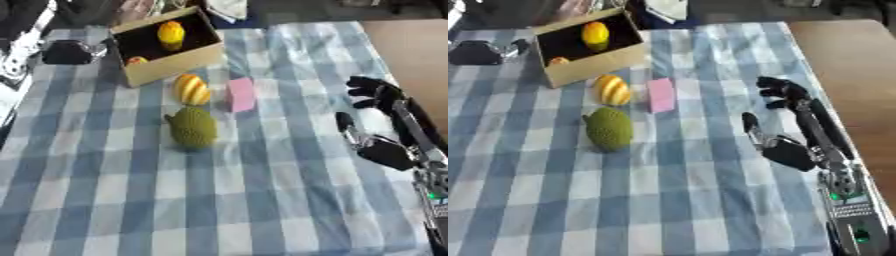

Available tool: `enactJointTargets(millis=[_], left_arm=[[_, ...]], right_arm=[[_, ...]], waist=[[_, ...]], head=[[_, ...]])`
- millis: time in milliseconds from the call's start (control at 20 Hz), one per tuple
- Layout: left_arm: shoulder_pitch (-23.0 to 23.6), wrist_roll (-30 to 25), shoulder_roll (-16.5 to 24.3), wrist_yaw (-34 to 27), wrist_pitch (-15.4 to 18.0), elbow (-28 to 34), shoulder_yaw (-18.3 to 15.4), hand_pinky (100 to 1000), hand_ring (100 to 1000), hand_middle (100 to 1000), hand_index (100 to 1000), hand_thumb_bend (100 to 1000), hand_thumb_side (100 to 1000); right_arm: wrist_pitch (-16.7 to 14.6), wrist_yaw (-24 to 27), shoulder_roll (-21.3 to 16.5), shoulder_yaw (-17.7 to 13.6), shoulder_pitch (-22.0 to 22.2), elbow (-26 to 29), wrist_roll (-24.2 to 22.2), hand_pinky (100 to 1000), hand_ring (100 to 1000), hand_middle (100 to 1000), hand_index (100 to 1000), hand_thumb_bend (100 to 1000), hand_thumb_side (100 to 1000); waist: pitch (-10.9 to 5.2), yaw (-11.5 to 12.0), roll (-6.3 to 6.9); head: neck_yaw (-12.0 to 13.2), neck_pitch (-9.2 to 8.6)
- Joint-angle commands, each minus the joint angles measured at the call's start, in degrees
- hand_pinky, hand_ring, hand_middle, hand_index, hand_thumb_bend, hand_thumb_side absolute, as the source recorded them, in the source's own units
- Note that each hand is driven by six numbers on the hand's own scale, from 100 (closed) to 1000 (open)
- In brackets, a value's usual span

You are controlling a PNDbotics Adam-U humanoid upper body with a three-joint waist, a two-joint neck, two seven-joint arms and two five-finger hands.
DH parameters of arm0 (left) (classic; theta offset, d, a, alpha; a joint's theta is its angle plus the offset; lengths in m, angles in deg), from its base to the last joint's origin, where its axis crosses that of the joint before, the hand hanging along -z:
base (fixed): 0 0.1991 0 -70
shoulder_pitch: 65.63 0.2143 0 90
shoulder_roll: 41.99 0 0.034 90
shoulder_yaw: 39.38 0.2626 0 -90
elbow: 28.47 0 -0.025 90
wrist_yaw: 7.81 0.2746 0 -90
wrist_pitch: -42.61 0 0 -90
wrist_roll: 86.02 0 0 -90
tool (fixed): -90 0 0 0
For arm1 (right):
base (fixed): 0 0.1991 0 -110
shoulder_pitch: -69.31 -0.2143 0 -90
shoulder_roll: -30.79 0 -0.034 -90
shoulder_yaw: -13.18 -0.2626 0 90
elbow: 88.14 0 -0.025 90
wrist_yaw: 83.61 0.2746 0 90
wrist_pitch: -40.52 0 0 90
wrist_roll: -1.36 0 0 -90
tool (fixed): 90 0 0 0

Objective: Pick up objects on the table and place them in the box.

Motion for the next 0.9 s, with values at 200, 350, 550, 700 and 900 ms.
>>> enactJointTargets(millis=[200,350,550,700,900], left_arm=[[7.50,3.08,1.41,-9.98,-2.66,13.80,-3.62,691,602,631,764,510,431],[11.93,4.76,-1.27,-12.29,-3.18,18.34,-5.03,684,594,621,758,493,422],[17.19,6.23,-5.63,-13.28,-3.44,23.24,-6.37,684,593,620,757,489,430],[20.00,6.27,-8.34,-13.16,-3.35,25.42,-6.97,682,593,618,758,471,434],[22.20,5.58,-10.81,-13.53,-2.45,26.82,-6.75,679,591,615,757,462,438]], right_arm=[[-0.41,-0.11,-4.19,1.05,-5.65,-2.38,-0.63,728,817,813,901,228,413],[-1.04,0.49,-6.81,2.40,-9.49,-5.52,-1.43,731,819,816,904,240,407],[-2.14,1.21,-10.74,5.10,-15.81,-11.50,-3.50,737,824,823,911,253,403],[-3.66,1.05,-13.05,7.20,-20.73,-16.00,-5.37,746,830,841,917,268,396],[-6.59,-0.23,-14.98,9.98,-26.72,-22.11,-8.60,761,849,870,932,285,397]], waist=[[-1.07,1.08,0.11],[-1.15,1.85,-0.09],[-1.32,2.96,-0.41],[-1.46,3.78,-0.67],[-1.54,4.70,-0.84]], head=[[-0.83,-0.53],[-1.13,-0.29],[-1.65,0.12],[-2.15,0.39],[-2.42,0.52]])
